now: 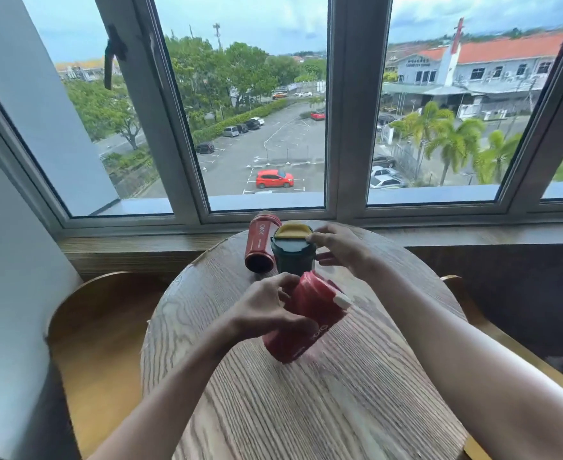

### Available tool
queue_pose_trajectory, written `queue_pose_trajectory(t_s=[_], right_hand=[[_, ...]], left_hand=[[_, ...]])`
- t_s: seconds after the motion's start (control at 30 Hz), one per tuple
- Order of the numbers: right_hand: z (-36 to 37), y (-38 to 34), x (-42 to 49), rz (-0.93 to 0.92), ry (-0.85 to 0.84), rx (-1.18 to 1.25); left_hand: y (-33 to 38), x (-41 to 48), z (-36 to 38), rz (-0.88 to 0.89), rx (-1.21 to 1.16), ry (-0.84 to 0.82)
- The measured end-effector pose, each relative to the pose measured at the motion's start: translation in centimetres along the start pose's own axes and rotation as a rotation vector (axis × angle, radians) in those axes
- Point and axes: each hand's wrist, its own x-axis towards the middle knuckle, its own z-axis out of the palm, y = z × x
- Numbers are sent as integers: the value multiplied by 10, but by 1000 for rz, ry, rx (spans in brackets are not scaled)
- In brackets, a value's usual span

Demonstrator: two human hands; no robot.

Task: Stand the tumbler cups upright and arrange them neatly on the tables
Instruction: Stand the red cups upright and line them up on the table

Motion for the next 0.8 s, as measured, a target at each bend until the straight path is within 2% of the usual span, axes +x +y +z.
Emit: queue_pose_trajectory(t_s=[0.17, 0.33, 0.63, 0.8], right_hand=[[1, 2, 1, 7, 7, 36], [2, 7, 1, 6, -6, 74], [5, 9, 2, 26, 18, 116], [7, 10, 3, 36, 18, 119]], left_hand=[[-40, -15, 2, 15, -277, 246], [-63, -15, 6, -18, -469, 344], [-71, -11, -6, 11, -514, 239], [-71, -12, -15, -7, -516, 120]])
